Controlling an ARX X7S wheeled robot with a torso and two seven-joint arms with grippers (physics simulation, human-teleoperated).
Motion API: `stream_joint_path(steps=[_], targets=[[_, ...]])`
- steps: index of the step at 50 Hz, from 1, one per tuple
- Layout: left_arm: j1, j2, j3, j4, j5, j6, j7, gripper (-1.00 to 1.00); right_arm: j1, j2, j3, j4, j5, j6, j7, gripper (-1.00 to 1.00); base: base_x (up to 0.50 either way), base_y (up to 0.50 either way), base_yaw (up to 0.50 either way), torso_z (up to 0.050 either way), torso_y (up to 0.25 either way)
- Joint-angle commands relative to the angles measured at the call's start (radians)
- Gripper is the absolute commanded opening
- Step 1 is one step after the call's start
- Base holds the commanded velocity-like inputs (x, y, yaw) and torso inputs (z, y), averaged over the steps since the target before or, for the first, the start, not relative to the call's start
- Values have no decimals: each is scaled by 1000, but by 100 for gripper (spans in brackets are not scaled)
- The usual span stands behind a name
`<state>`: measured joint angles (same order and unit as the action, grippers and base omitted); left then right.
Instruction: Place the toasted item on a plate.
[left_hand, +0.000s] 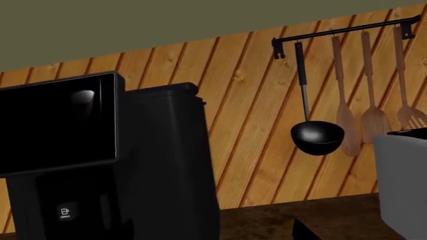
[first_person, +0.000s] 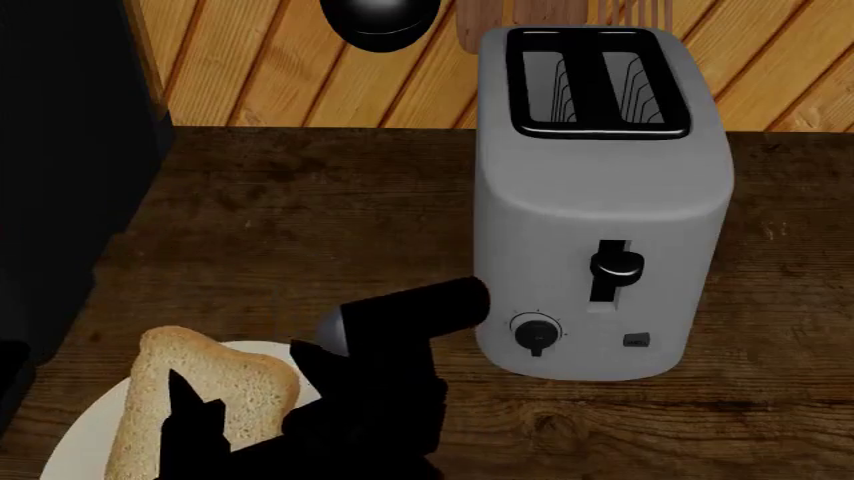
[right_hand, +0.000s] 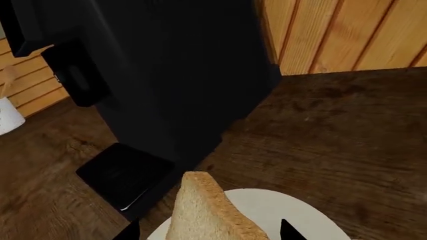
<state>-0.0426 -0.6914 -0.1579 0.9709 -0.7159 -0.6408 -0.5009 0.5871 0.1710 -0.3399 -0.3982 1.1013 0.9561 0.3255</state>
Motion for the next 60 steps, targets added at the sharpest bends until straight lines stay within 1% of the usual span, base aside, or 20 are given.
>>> stream_joint_path(steps=[1,9,15,19,23,24,27,31,32,35,39,41,42,45,46,48,51,53,57,60], targets=[[-7,-6,7,-2,-6,3,-6,100,17,10,-28,29,-68,-45,-20,100,0,0,0,0,0],[-2,-9,16,-4,0,10,-5,100,35,17,-32,33,-89,-60,-14,100,0,0,0,0,0],[-5,-11,23,-8,2,13,-5,100,38,27,-28,-26,-61,-39,21,100,0,0,0,0,0],[-14,-10,37,-12,6,13,-5,100,64,52,-22,-118,-38,6,87,100,0,0,0,0,0],[-34,-13,50,-14,1,1,-10,100,135,86,6,-222,11,78,189,100,0,0,0,0,0],[-41,-14,51,-12,-5,-4,-13,100,150,87,39,-239,50,86,221,100,0,0,0,0,0],[-44,-19,49,-9,-12,-7,-15,100,194,110,77,-282,105,124,295,100,0,0,0,0,0],[-50,-22,47,-11,-18,-8,-18,100,259,158,146,-320,177,159,386,100,0,0,0,0,0],[-58,-26,45,-7,-26,-16,-23,100,285,191,183,-327,217,171,422,100,0,0,0,0,0],[-56,-32,31,-1,-40,-18,-29,100,297,239,243,-327,252,170,456,100,0,0,0,0,0],[-60,-50,5,16,-76,-35,-46,100,328,279,268,-341,288,185,491,100,0,0,0,0,0],[-52,-60,-17,26,-94,-39,-56,100,345,320,301,-354,363,197,549,100,0,0,0,0,0],[-40,-71,-36,38,-108,-43,-63,100,371,366,328,-361,450,201,607,100,0,0,0,0,0],[-18,-88,-82,48,-141,-43,-79,100,404,418,351,-358,527,201,661,100,0,0,0,0,0],[0,-97,-114,53,-158,-36,-80,100,422,455,361,-355,568,206,688,100,0,0,0,0,0],[4,-118,-140,59,-186,-43,-92,100,455,490,359,-348,610,211,724,100,0,0,0,0,0],[17,-178,-203,72,-259,-44,-131,100,494,549,368,-338,678,209,769,100,0,0,0,0,0],[57,-223,-257,74,-302,-23,-164,100,494,583,386,-341,696,209,776,100,0,0,0,0,0],[187,-360,-333,75,-377,103,-247,100,508,638,407,-336,727,213,777,100,0,0,0,0,0],[336,-414,-460,76,-405,172,-273,100,520,706,443,-315,754,222,767,100,0,0,0,0,0]])
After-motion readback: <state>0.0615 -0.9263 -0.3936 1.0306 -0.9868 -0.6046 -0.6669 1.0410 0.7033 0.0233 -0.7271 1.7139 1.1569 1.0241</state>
